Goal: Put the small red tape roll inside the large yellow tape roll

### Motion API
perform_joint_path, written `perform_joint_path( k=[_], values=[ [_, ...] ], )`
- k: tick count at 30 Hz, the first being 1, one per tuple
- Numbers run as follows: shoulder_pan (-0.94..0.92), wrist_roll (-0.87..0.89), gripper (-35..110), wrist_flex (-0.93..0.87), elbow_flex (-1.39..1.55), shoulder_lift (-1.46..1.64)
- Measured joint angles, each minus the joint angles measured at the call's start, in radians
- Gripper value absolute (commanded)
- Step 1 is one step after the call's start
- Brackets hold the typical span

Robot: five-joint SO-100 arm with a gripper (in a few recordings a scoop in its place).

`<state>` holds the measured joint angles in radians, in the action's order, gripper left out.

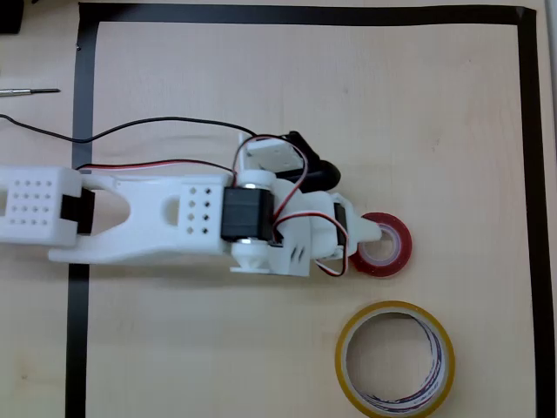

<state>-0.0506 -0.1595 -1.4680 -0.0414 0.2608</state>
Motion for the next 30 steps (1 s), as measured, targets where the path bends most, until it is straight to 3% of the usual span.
perform_joint_path(
  k=[18,30],
  values=[
    [0.0,-0.035,24,-0.02,-0.021,-0.028],
    [-0.014,-0.058,14,-0.057,0.002,-0.017]
  ],
)
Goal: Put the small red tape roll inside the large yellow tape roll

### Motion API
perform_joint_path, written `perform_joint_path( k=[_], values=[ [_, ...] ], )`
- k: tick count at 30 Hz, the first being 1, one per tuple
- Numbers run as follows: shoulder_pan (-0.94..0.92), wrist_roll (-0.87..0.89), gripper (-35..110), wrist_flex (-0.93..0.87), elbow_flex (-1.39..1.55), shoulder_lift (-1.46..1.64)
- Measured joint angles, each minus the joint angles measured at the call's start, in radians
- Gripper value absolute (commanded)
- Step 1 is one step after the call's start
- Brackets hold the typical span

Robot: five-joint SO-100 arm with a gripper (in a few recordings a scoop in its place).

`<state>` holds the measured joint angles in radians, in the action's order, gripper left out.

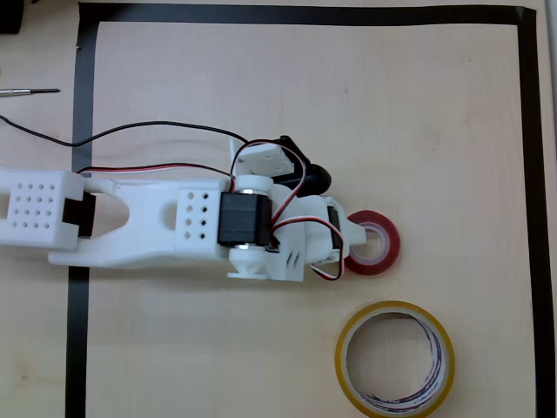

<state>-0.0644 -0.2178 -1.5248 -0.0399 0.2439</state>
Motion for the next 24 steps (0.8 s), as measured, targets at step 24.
perform_joint_path(
  k=[24],
  values=[
    [-0.012,-0.049,0,-0.207,-0.138,-0.048]
  ],
)
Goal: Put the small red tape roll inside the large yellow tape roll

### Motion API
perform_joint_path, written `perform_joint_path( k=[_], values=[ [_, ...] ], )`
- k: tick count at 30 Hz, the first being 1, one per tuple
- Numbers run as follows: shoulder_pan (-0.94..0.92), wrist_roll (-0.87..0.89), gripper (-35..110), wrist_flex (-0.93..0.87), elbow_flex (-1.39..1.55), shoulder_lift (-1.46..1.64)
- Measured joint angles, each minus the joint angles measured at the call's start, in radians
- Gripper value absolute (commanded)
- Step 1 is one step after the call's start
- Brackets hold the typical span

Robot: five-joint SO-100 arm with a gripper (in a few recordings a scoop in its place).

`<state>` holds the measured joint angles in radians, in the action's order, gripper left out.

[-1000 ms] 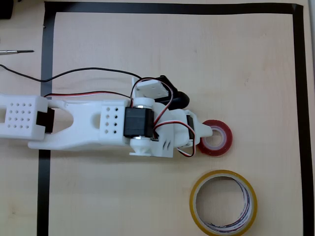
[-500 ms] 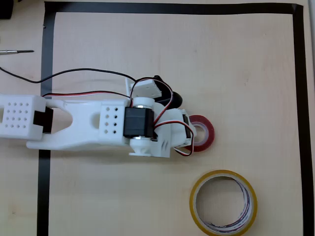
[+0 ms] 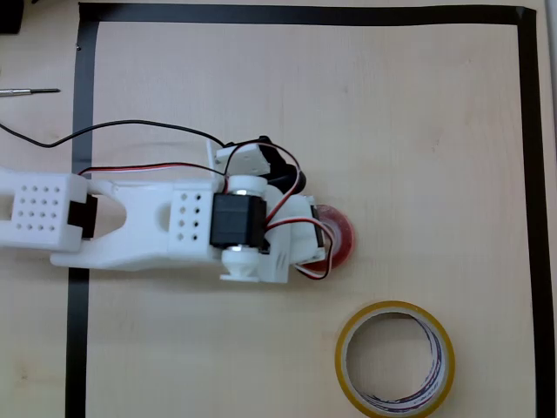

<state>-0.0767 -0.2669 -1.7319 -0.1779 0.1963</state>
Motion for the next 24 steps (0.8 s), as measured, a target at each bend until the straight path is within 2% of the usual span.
perform_joint_path(
  k=[13,24],
  values=[
    [-0.094,0.0,0,0.02,-0.002,0.058],
    [-0.087,-0.015,0,0.054,-0.002,0.164]
  ],
)
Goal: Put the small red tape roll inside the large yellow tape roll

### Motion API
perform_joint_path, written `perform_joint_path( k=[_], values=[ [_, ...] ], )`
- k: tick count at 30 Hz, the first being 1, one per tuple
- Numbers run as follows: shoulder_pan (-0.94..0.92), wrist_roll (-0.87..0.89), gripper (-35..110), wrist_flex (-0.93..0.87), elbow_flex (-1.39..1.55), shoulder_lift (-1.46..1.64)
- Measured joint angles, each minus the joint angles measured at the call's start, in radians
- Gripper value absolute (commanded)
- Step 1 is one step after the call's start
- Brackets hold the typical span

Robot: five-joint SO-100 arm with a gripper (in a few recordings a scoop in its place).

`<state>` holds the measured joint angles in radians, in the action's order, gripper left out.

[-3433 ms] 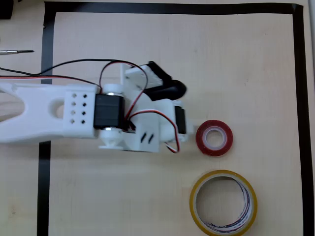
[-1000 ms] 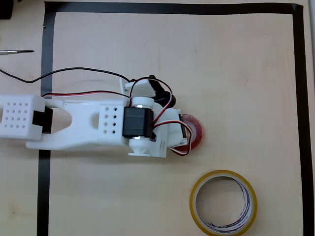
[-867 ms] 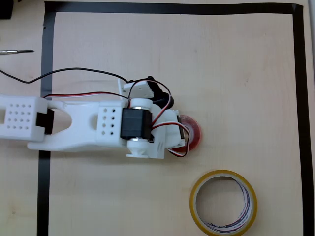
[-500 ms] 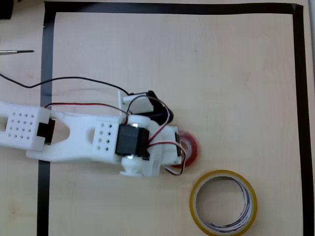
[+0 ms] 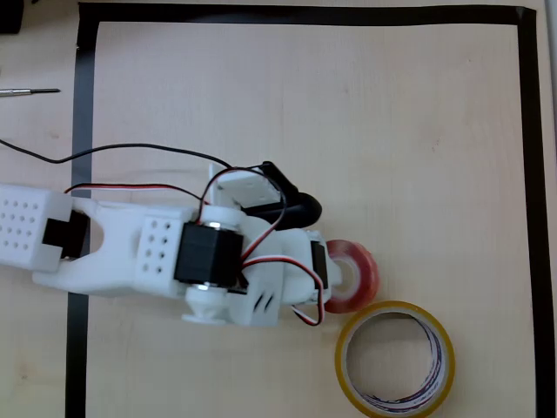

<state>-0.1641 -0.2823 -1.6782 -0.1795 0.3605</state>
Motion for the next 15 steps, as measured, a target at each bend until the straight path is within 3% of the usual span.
perform_joint_path(
  k=[15],
  values=[
    [-0.087,-0.023,0,0.268,0.0,0.006]
  ],
)
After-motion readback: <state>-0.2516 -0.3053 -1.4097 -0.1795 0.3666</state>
